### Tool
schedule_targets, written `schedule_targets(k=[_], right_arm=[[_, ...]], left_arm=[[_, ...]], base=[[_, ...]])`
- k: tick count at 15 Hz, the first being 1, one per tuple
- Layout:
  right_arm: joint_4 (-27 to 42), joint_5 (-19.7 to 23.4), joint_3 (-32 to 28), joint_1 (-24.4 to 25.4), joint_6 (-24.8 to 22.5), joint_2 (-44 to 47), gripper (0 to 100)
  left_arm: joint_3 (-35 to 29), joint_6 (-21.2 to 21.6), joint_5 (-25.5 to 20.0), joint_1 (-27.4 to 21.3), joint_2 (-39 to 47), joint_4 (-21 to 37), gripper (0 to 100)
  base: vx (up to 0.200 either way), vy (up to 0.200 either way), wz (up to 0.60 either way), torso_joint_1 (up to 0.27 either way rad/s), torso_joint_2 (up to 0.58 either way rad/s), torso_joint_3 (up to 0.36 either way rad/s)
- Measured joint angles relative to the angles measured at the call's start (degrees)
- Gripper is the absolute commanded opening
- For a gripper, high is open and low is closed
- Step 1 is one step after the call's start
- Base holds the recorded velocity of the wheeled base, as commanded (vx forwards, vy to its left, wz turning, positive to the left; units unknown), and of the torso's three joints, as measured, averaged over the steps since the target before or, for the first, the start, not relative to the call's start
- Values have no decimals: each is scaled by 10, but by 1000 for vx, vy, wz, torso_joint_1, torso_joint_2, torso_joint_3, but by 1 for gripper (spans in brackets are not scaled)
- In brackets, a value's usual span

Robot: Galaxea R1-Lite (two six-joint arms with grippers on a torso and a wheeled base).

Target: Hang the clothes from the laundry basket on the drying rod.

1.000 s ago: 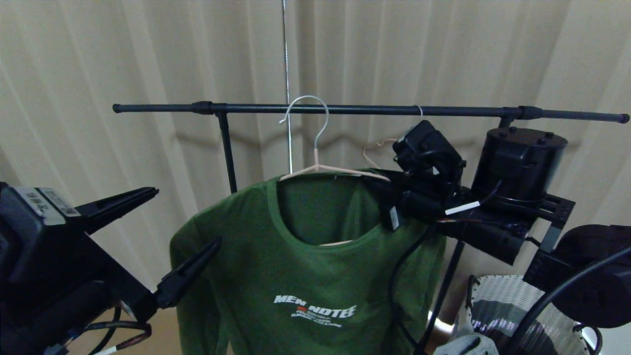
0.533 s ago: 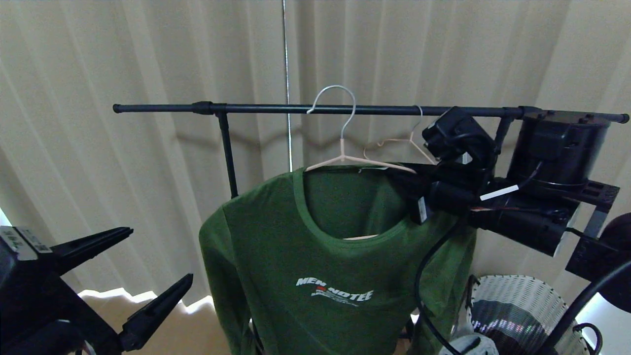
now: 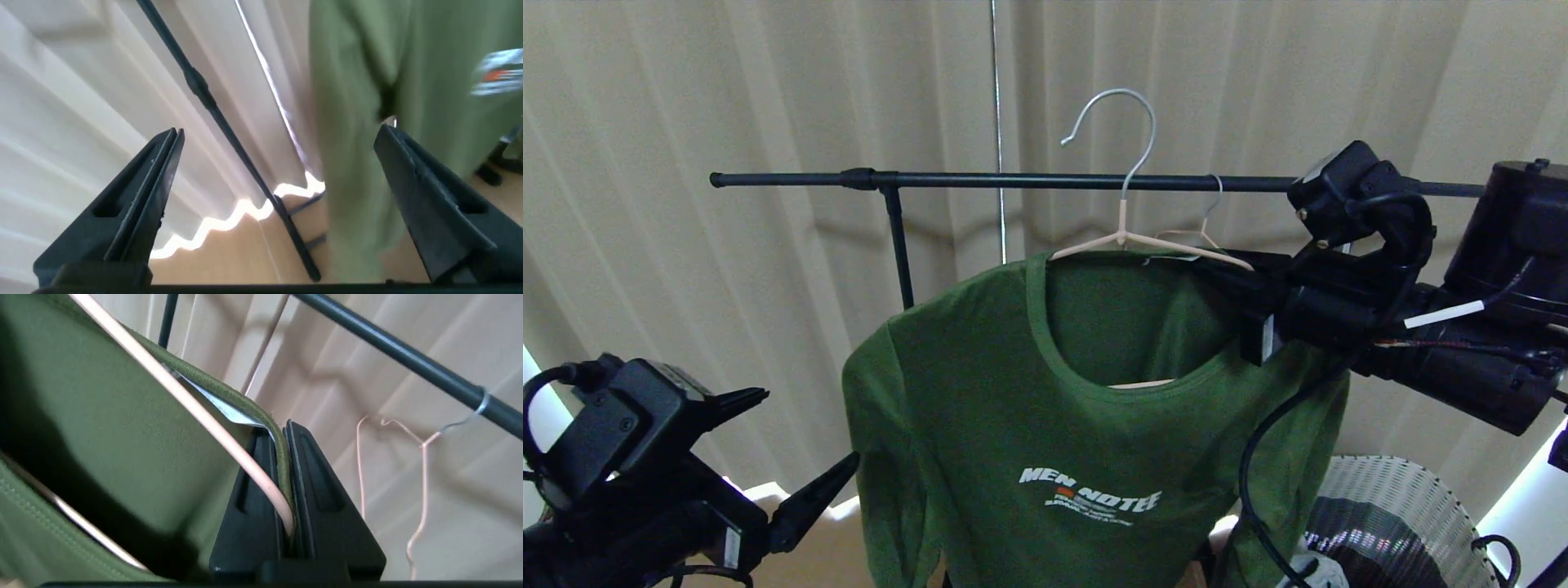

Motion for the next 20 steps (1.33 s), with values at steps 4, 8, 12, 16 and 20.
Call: schedule_targets(k=[4, 8, 12, 16, 20], right_arm=[[0, 3, 9, 13, 0, -18, 0], [5, 1, 10, 19, -1, -24, 0], [44, -10, 7, -3, -3, -22, 0], [95, -44, -17, -28, -2, -20, 0], [94, -63, -37, -33, 2, -13, 0]], left_arm=[[-3, -11, -39, -7, 29, -11, 0], [-5, -13, -41, -6, 34, -14, 0], [3, -13, -40, -1, 9, -41, 0], [17, -11, -43, -1, -61, -45, 0], [42, -9, -43, -5, -84, -44, 0]], base=[[0, 0, 0, 0, 0, 0], [0, 0, 0, 0, 0, 0], [0, 0, 0, 0, 0, 0], [0, 0, 0, 0, 0, 0], [0, 0, 0, 0, 0, 0]])
